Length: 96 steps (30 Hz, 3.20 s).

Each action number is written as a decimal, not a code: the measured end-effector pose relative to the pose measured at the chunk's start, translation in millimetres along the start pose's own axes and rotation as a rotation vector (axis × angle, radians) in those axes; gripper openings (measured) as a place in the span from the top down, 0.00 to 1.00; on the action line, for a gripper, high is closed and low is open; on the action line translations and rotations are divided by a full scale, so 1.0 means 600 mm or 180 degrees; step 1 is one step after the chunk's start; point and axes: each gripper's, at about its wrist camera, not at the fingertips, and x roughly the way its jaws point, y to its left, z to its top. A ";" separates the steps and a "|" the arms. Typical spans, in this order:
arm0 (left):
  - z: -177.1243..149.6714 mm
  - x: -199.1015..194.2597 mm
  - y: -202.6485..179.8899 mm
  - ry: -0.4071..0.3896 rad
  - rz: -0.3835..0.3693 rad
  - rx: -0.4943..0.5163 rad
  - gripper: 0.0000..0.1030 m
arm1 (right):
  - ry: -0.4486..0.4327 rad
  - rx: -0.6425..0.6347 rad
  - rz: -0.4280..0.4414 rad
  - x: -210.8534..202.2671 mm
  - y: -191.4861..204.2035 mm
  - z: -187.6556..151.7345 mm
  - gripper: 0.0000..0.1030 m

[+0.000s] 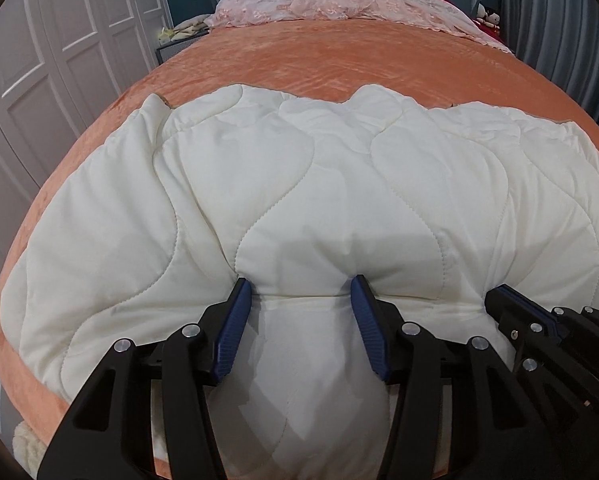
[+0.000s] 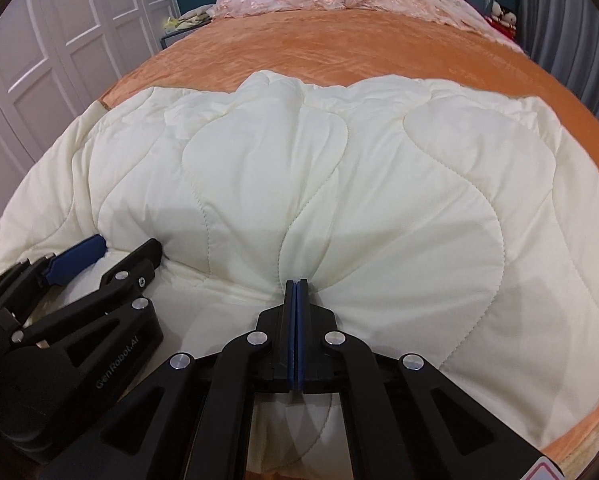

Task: Fold large clothes

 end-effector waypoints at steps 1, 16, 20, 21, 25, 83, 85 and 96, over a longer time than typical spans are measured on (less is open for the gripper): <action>0.002 0.001 0.002 -0.0001 -0.0004 -0.0007 0.51 | 0.0022 0.0046 0.0039 0.002 -0.004 0.003 1.00; -0.059 -0.105 0.298 0.0178 -0.0331 -0.1767 0.30 | 0.0217 0.0060 0.0689 -0.092 0.083 0.003 1.00; -0.100 -0.065 0.353 0.0386 -0.0703 -0.2265 0.30 | 0.0371 -0.0039 0.0639 -0.057 0.112 -0.010 1.00; -0.108 -0.056 0.359 0.0405 -0.0832 -0.2378 0.29 | 0.0375 -0.0058 0.0603 -0.052 0.115 -0.012 1.00; -0.112 -0.039 0.352 0.0367 -0.0981 -0.2482 0.17 | 0.0435 0.0004 0.0638 -0.037 0.108 -0.015 1.00; -0.037 -0.302 -0.107 -0.0232 -0.1285 0.0413 0.41 | -0.0310 0.0798 0.0990 -0.344 -0.190 -0.063 0.78; -0.044 -0.317 -0.090 -0.0270 -0.1349 0.0337 0.33 | -0.0427 0.0709 0.1043 -0.367 -0.179 -0.043 0.45; -0.072 -0.290 0.049 0.0051 -0.0836 -0.0284 0.33 | -0.0198 0.0259 0.0884 -0.313 -0.075 0.007 0.74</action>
